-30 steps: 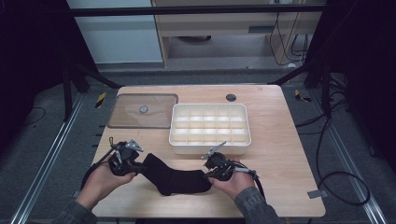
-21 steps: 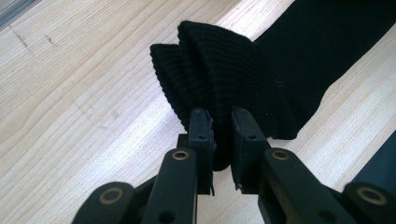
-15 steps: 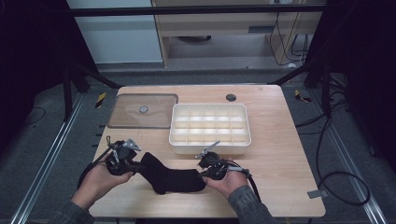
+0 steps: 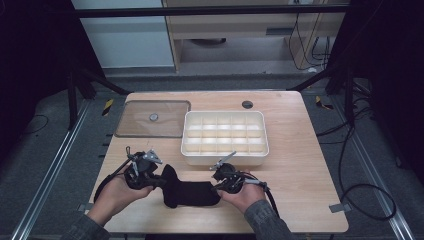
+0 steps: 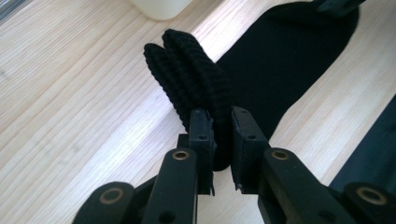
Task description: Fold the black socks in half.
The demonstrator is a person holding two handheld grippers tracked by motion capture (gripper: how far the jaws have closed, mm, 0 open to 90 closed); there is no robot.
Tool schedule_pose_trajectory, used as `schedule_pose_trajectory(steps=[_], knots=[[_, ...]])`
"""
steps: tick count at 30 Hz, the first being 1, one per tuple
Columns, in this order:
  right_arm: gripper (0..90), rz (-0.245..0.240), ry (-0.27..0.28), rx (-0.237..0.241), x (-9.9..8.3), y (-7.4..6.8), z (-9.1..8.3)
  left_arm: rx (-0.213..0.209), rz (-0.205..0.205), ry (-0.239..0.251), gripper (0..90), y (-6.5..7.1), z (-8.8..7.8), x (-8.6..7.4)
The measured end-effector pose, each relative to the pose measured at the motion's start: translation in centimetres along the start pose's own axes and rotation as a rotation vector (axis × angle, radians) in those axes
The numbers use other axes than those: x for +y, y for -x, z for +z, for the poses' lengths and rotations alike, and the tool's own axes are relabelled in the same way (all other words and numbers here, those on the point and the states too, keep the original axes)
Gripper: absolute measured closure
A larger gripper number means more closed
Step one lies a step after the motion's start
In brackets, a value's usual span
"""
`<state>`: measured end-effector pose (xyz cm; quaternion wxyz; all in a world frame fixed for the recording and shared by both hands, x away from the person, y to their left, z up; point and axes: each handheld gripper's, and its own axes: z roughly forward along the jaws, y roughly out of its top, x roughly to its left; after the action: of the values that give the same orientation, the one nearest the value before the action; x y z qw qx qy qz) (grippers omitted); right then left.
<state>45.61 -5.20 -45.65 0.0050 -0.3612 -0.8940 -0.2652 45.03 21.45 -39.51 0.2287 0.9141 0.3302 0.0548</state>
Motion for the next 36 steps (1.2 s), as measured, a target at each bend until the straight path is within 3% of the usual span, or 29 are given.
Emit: schedule_pose_trajectory(steps=[16, 36], knots=[[84.8, 0.009, 0.025, 0.006, -0.3, 0.4, -0.3, -0.060, 0.063, 0.008, 79.9, 3.3, 1.9, 2.7], [84.8, 0.021, 0.028, 0.019, -0.7, 0.6, -0.2, -0.106, 0.100, -0.026, 79.8, 5.5, 5.1, 4.0]])
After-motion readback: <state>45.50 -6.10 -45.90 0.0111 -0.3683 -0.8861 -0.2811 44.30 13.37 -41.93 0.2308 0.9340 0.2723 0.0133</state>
